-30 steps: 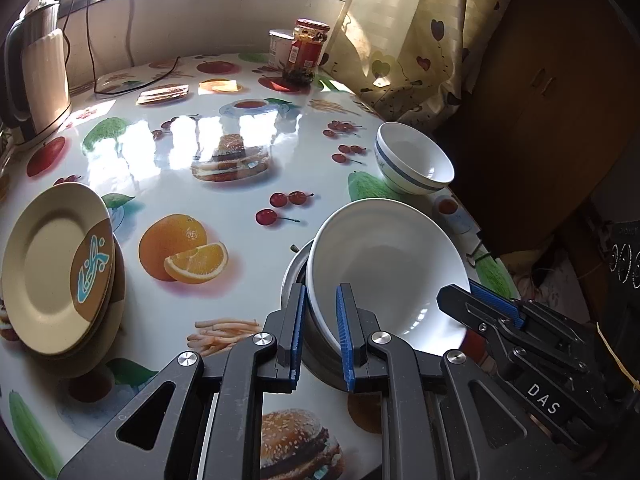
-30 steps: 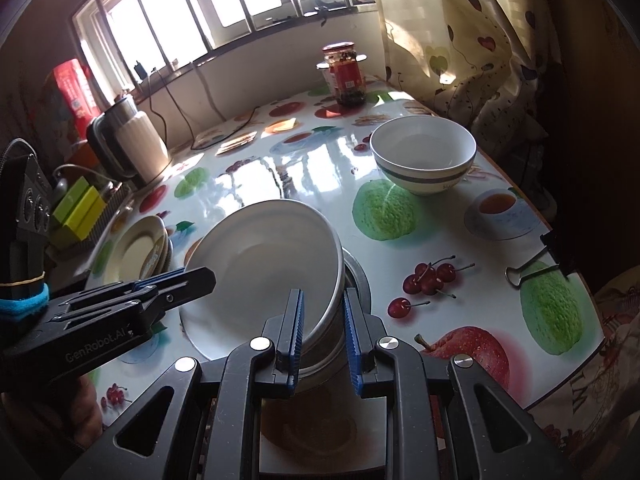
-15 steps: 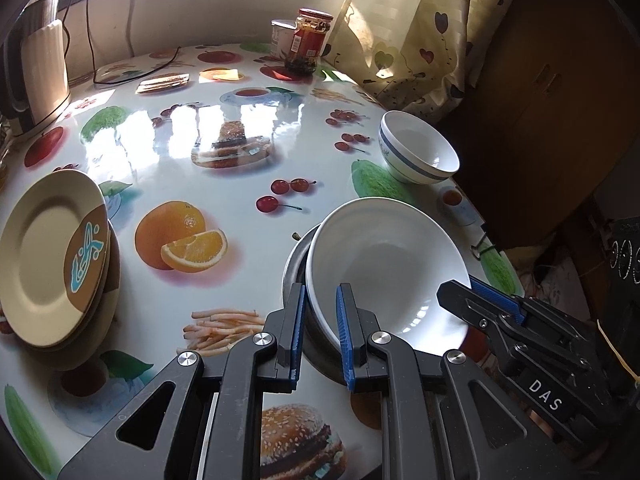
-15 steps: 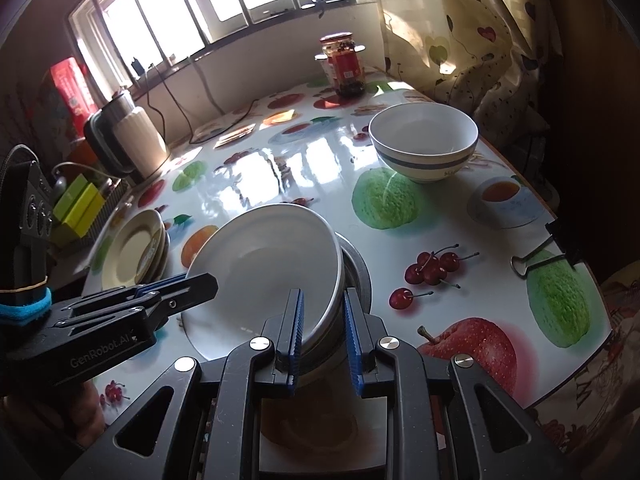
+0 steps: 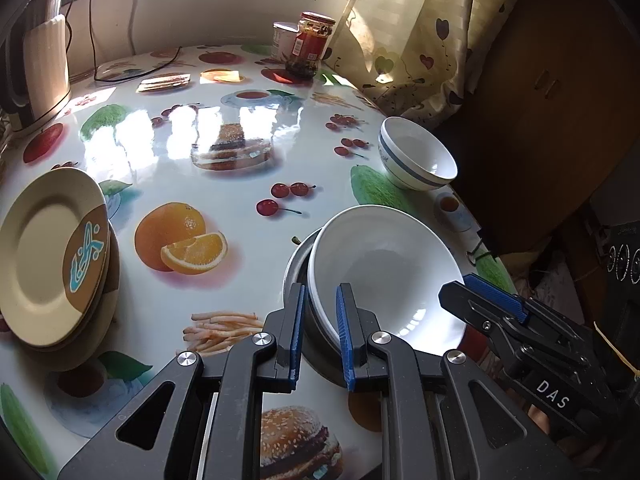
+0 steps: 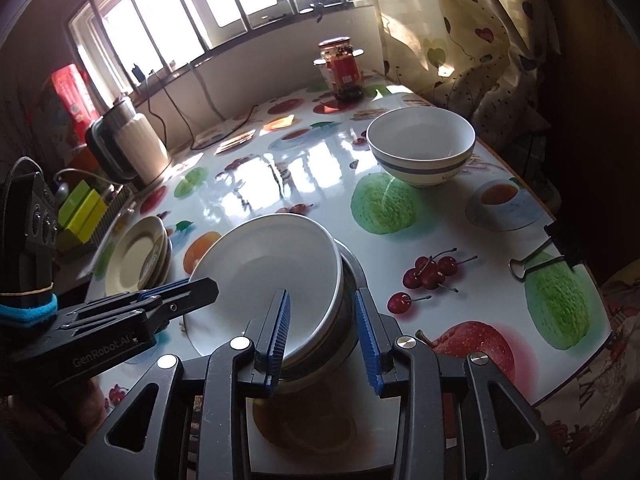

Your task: Organize plates and bowls

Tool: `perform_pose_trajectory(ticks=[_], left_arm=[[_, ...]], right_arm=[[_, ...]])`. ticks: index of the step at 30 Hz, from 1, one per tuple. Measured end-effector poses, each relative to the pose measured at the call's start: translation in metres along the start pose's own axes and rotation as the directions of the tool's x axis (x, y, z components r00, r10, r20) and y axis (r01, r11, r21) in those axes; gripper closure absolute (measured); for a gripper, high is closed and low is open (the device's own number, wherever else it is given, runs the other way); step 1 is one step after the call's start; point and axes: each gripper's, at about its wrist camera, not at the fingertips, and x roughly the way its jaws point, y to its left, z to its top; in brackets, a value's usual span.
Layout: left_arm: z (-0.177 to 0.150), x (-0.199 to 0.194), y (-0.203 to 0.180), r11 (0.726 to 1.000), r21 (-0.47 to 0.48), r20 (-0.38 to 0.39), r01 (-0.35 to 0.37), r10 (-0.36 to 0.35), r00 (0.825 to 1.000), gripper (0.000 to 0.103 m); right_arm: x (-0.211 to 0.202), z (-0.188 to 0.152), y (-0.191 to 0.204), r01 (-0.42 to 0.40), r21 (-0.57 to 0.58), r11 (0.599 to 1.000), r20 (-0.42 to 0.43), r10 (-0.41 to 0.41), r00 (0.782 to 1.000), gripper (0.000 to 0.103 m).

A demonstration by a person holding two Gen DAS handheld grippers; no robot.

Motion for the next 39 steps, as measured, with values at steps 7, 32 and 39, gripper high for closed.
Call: perform_pose_trajectory(ticks=[7, 32, 39], left_arm=[[0.012, -0.011, 0.001, 1.0, 0.006, 0.034, -0.02, 0.02, 0.999, 0.078], [0.127, 0.038, -0.076, 0.984, 0.177, 0.031, 0.007, -0.013, 0.999, 0.073], [0.151, 0.071, -0.089, 0.978, 0.208, -0.012, -0.03, 0.033, 0.999, 0.073]], right_arm=[[-0.011, 0.007, -0.006, 0.0, 0.028, 1.0, 0.033, -0.001, 0.999, 0.062], [-0.021, 0.088, -0.1, 0.151, 0.124, 0.981, 0.126, -0.167, 0.978, 0.059], [0.004, 0.102, -0.118, 0.147, 0.143, 0.979, 0.092, -0.161, 0.983, 0.059]])
